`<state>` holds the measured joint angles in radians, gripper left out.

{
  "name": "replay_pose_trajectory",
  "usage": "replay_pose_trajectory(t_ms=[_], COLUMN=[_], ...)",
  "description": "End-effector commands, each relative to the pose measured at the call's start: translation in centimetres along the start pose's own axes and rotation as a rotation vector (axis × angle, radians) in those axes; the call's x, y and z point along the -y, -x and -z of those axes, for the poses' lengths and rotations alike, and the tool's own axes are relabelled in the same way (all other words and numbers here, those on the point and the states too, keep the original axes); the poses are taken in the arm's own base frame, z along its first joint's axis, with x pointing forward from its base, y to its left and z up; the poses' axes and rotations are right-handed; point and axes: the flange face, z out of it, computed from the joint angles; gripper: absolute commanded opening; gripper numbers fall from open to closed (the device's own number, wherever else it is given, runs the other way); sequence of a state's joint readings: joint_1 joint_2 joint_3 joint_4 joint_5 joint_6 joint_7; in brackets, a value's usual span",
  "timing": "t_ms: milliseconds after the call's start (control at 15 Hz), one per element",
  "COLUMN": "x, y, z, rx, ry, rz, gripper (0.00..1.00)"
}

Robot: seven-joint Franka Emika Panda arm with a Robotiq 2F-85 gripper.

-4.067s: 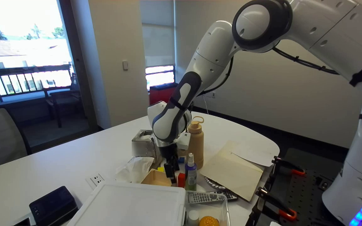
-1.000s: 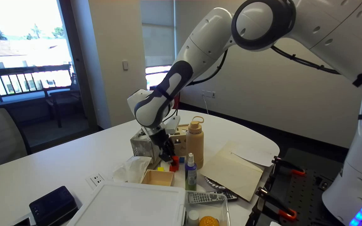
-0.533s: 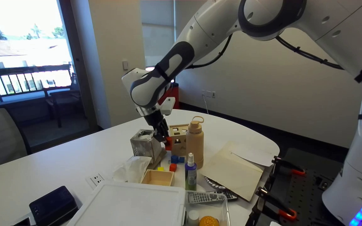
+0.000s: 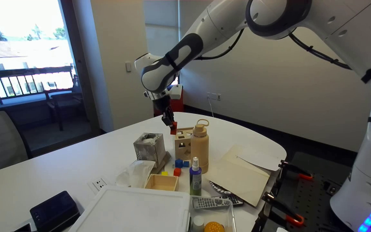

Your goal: Put the left orange block in the toy box

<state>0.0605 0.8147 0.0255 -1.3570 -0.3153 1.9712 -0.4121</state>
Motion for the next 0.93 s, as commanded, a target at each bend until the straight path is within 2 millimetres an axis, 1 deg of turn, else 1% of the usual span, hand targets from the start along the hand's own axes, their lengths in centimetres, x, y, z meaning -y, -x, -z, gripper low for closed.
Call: replay_pose_trajectory(t_ms=[0,200,333,600,867], x=[-3.6,-6.1,-7.0,-7.7,-8.3], y=[0.7,1.1,1.0,0.2,-0.2], z=[0.8,-0.1,-1.3,-3.7,-5.2], rx=[0.003,0.017,0.035,0.067,0.076], ry=[0.023,0.03,0.024,0.016,-0.004], rz=[0.031,0.018,0.01,-0.001,0.001], gripper=[0.08,0.08,0.08,0.08,0.08])
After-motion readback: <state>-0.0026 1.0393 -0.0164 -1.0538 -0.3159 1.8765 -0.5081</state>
